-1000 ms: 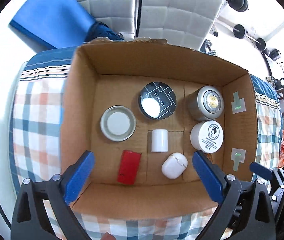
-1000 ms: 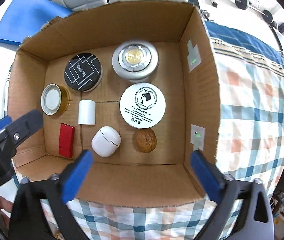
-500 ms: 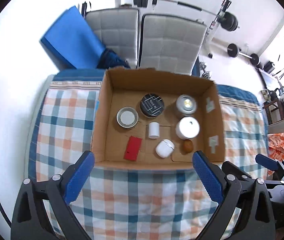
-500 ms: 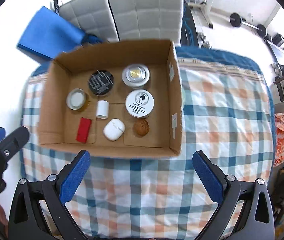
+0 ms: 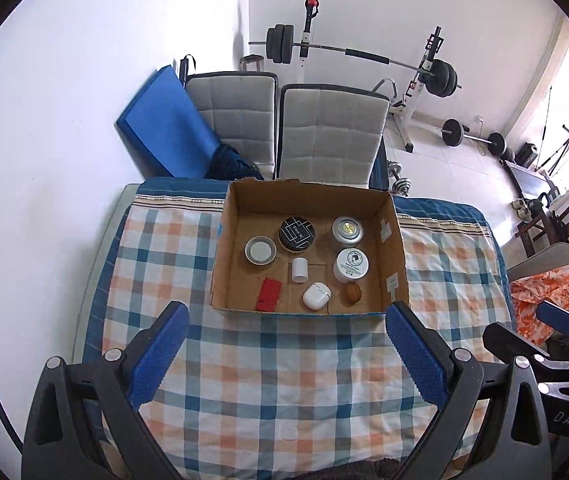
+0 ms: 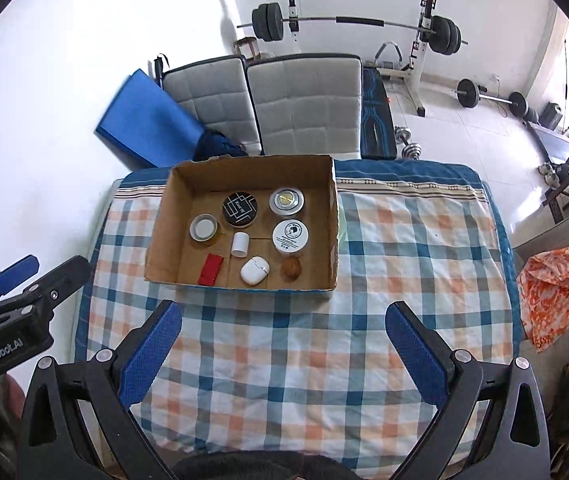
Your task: Organize rigid objects
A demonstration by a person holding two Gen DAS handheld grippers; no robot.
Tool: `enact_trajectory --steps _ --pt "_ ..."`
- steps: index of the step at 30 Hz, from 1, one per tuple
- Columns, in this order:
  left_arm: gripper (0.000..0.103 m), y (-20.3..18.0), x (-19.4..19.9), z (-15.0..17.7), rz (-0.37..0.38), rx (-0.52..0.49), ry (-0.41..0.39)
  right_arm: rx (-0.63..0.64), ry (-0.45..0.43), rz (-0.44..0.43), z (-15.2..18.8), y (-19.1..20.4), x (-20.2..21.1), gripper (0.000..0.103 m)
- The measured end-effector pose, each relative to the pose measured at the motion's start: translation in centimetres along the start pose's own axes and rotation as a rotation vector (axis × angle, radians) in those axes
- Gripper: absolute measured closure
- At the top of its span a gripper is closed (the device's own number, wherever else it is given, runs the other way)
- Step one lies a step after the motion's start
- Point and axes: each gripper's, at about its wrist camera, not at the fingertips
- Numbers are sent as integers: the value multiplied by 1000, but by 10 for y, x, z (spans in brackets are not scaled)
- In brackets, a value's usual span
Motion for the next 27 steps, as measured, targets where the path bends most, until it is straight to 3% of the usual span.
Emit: enact_trajectory --steps 10,27 --pt "2 2 43 12 20 -2 -53 7 -51 36 21 3 46 0" --pt "2 4 42 22 -5 11 -64 1 -110 117 22 -1 63 0"
Point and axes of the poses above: each gripper's, at about its wrist camera, not at the fingertips, and x roughly against the way its jaws point, y to its left, z to its underside, and after that the axes turned 14 degrees about x, right-handed
